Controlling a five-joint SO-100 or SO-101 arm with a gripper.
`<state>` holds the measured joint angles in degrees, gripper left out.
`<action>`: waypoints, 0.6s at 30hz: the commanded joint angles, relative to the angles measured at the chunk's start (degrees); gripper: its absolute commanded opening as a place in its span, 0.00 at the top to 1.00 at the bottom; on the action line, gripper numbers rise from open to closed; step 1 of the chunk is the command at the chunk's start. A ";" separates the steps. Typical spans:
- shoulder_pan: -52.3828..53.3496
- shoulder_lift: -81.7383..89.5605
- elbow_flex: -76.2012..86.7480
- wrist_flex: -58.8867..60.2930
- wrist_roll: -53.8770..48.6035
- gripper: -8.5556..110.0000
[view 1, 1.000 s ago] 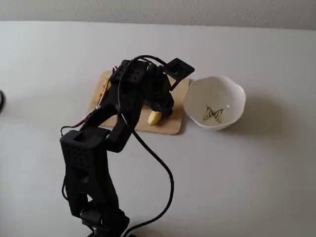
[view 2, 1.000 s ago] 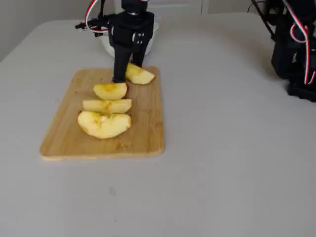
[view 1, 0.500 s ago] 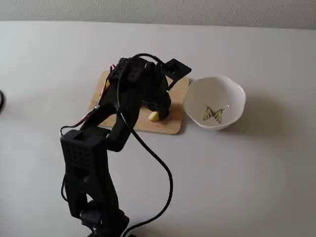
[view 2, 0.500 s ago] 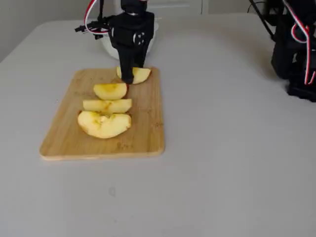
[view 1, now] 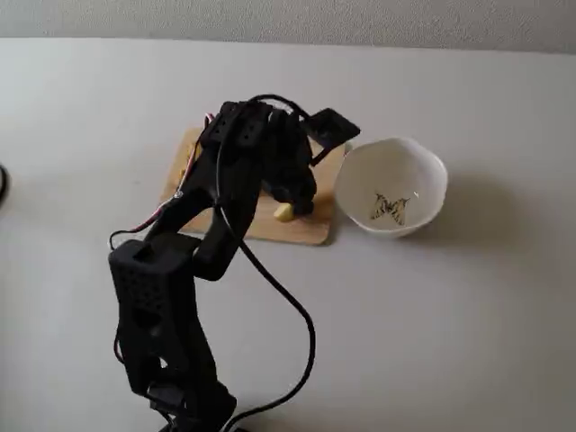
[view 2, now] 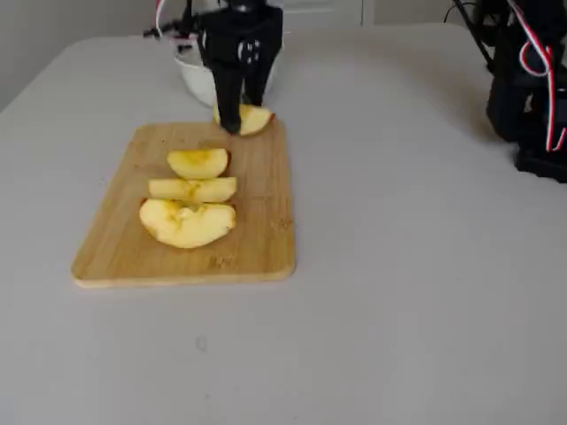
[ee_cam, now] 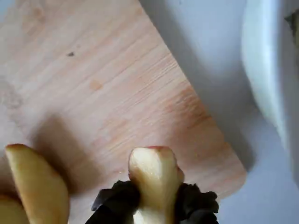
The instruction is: Pick up the rightmost apple slice from the cutting board and place it into the bowl
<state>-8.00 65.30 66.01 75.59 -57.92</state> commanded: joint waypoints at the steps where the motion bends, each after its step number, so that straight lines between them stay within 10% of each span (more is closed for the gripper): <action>1: 1.32 12.66 -3.60 -0.53 2.46 0.93; 18: 17.93 14.85 -3.60 -13.18 6.42 0.93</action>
<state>7.29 81.12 66.01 65.74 -51.59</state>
